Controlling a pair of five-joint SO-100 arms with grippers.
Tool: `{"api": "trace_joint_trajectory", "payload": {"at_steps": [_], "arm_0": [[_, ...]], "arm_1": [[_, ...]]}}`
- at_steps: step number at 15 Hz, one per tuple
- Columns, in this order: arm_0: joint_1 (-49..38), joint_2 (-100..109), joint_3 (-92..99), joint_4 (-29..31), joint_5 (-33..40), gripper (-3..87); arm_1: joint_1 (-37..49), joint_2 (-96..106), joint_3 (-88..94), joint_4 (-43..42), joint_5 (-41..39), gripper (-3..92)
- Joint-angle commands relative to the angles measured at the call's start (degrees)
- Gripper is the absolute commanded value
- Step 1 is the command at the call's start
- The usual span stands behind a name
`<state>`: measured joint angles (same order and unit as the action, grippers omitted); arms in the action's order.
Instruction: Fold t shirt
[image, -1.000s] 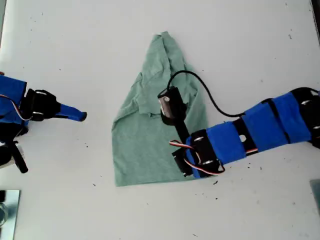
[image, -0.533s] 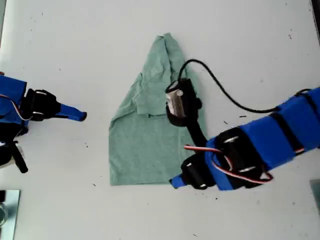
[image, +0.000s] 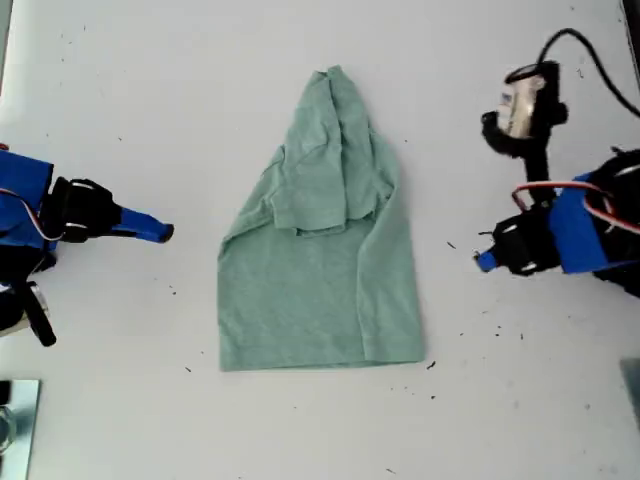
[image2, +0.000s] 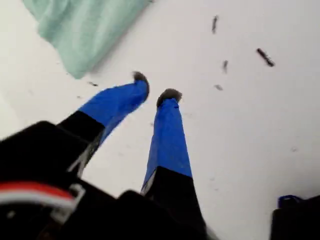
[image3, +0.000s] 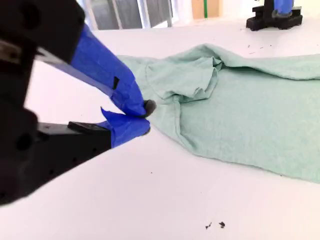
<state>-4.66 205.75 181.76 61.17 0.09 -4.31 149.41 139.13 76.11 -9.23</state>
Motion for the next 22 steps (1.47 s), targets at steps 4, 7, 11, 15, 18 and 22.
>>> {"api": "trace_joint_trajectory", "payload": {"at_steps": [4,7,11,15,18,22], "arm_0": [[2.72,-0.62,0.62,-0.53,-5.36,-0.3],[9.93,-26.02,-16.17,-2.55,-14.68,-0.3],[18.11,-77.78,-68.55,19.16,-24.52,-0.3],[19.69,-101.07,-95.71,25.58,-16.52,13.5],[18.37,-104.68,-98.44,25.66,-14.85,22.2],[16.96,-115.75,-97.73,23.73,-17.05,23.4]], "arm_1": [[7.73,40.96,33.31,3.87,-4.57,2.5],[8.88,43.42,36.47,3.08,-4.57,2.5],[9.84,43.77,36.83,2.9,-5.27,2.5],[9.93,44.56,37.0,3.08,-5.36,2.5],[9.58,45.44,37.27,3.34,-5.1,2.5],[9.23,45.88,37.35,3.52,-5.19,2.5]]}}
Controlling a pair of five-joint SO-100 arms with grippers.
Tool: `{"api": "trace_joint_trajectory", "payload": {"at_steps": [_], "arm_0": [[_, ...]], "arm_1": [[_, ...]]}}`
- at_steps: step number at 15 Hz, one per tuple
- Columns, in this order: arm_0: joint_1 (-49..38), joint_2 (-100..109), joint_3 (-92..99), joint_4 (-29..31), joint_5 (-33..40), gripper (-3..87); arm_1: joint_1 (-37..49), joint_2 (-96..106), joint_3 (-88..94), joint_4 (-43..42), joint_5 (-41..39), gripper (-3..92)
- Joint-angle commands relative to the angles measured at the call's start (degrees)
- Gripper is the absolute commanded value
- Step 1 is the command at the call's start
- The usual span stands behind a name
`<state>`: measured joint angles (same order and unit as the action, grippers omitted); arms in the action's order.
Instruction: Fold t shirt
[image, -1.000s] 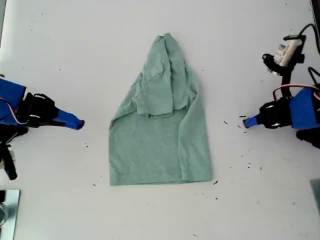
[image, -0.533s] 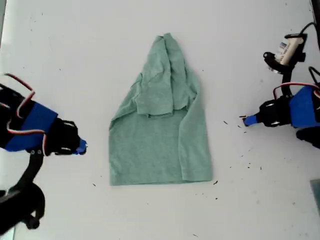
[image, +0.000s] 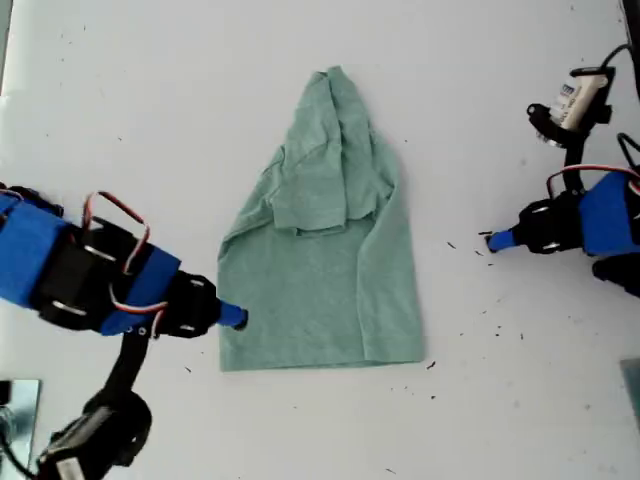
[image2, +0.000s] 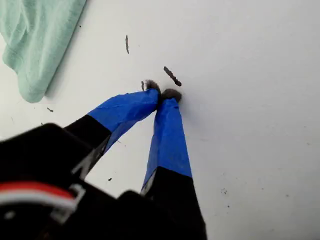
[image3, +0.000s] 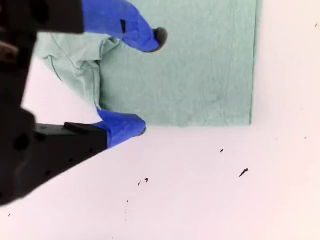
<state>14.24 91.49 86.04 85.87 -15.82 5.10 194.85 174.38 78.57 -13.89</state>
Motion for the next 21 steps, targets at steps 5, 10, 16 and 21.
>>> {"api": "trace_joint_trajectory", "payload": {"at_steps": [5,10,16,21], "arm_0": [[-3.43,-3.69,16.35,-19.25,-1.85,22.0],[-3.6,-3.96,27.86,-31.38,-4.13,0.7],[-2.55,8.61,16.96,-16.7,-6.24,-0.3],[-3.96,6.86,0.35,-7.65,-2.64,-0.3]], "arm_1": [[-0.79,0.53,2.2,1.05,-0.79,2.5],[-1.05,0.62,2.2,1.05,-1.05,2.5],[-0.97,0.62,2.2,1.05,-1.05,2.5],[-0.97,0.62,2.2,1.05,-0.88,2.5]]}}
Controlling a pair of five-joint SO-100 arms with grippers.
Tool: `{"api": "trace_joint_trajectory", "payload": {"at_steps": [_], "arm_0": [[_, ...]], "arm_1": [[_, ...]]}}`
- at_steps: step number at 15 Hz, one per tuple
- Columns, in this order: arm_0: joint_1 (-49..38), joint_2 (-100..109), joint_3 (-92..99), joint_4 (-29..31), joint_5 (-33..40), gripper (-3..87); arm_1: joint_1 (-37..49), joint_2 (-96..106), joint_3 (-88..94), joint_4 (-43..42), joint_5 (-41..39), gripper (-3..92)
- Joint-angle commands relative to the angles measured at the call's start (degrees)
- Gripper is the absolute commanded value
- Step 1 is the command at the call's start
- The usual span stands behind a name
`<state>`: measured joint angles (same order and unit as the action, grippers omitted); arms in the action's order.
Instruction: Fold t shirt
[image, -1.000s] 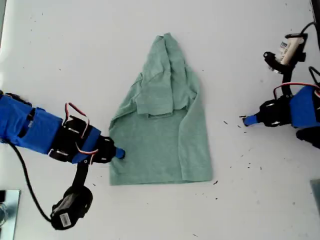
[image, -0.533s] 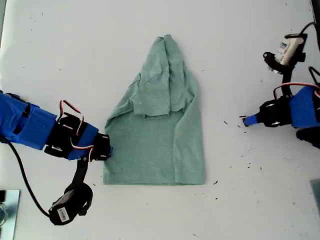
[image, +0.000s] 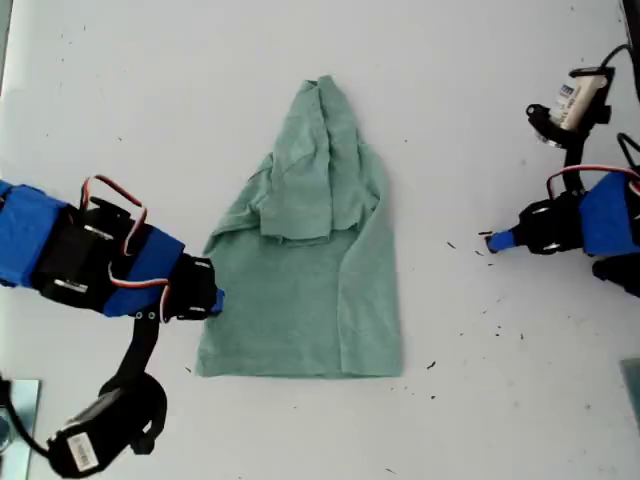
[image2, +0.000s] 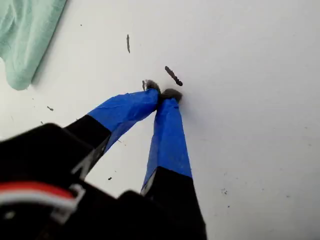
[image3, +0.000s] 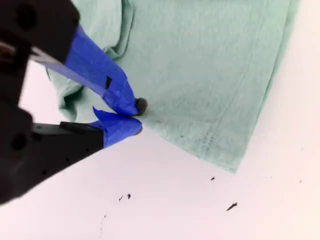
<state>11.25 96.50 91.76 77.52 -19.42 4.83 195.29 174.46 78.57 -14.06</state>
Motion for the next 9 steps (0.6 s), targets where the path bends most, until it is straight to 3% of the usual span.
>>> {"api": "trace_joint_trajectory", "payload": {"at_steps": [1,5,9], "arm_0": [[-1.32,-0.97,-8.88,1.14,2.11,-0.3],[-2.99,-26.98,-43.15,4.04,11.95,-0.3],[-5.45,-34.37,-43.68,-5.8,18.9,-0.3]], "arm_1": [[-0.7,0.18,2.2,1.05,-0.7,2.5],[-0.79,0.18,2.2,1.05,-0.62,2.5],[-1.05,0.18,2.2,1.14,-0.44,2.5]]}}
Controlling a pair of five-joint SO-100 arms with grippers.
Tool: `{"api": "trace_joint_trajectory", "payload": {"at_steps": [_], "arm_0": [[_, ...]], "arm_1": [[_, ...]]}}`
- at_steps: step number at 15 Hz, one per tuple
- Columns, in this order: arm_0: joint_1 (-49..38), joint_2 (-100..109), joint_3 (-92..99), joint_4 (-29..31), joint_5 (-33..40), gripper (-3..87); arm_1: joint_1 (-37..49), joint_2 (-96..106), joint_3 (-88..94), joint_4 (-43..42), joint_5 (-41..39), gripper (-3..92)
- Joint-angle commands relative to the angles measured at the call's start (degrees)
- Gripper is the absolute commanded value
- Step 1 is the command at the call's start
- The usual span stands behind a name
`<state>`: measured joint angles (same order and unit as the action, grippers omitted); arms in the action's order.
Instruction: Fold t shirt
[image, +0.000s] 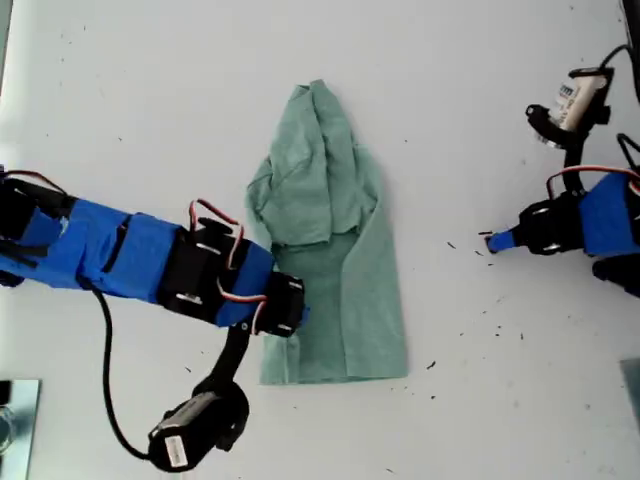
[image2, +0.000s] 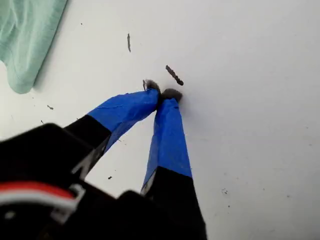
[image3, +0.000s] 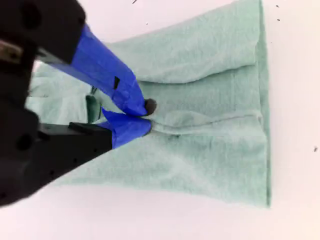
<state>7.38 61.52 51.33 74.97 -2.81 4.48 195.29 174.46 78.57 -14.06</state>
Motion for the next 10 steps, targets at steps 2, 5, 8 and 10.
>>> {"api": "trace_joint_trajectory", "payload": {"at_steps": [2,5,8,10], "arm_0": [[-2.64,-4.66,-3.16,-8.79,6.15,1.2],[-2.29,-12.3,-3.08,-17.31,11.25,15.1],[-0.18,-3.52,-2.46,-11.51,10.99,15.7],[1.32,11.34,-0.18,-6.68,9.58,15.5]], "arm_1": [[-0.7,0.18,2.2,1.14,-0.44,2.5],[-0.7,0.18,2.2,1.14,-0.35,2.5],[-0.53,0.18,2.2,1.14,-0.53,2.5],[-0.62,0.18,2.2,1.14,-0.44,2.5]]}}
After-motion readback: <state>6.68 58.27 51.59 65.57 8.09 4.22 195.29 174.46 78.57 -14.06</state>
